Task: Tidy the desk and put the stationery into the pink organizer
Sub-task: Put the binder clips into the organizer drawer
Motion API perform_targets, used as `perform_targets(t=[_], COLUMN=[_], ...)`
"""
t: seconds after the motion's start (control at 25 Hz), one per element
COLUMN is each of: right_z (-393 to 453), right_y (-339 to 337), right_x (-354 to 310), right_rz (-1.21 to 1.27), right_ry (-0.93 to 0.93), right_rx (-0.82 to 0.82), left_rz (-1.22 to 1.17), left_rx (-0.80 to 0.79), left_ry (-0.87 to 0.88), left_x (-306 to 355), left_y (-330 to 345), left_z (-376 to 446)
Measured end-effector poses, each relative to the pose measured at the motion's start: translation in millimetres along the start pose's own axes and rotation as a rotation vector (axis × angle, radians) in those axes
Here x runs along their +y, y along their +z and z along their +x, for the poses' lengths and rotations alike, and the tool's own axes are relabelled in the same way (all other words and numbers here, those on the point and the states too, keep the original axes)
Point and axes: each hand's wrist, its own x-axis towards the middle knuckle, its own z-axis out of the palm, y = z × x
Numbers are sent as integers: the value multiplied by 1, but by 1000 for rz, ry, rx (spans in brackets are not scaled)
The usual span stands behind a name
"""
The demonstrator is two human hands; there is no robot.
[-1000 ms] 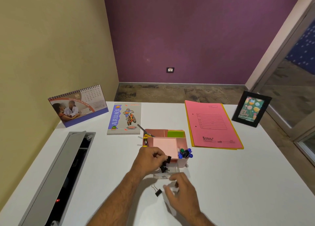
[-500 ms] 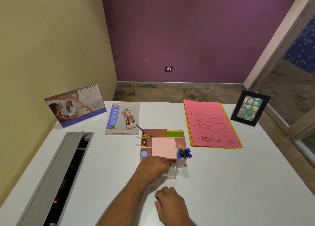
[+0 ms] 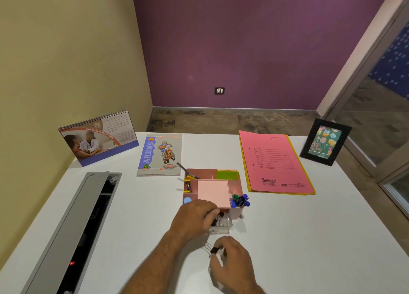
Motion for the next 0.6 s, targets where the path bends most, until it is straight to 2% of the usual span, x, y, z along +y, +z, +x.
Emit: perform_targets(t=[0.08, 0.16, 0.28, 0.4, 0.48, 0.6], right_z=[8, 19, 36, 45, 46, 43], right_y=[-13, -24, -35, -37, -35, -32], right_x=[-5, -8, -11, -6, 0, 11], right_rz=[107, 173, 196, 174, 151, 174], right_ry=[-16, -41, -73, -150, -148, -50], right_rx=[71, 140, 210, 217, 214, 278], left_rz=[-229, -386, -493, -619, -597, -392], left_rx=[43, 4, -75, -50, -15, 21], left_ry=[-121, -206, -252, -316, -325, -233], left_x=[-2, -2, 1, 1, 4, 0], left_y=[-2, -3, -4, -6, -8, -5], left_z=[1, 3, 4, 6, 8, 11])
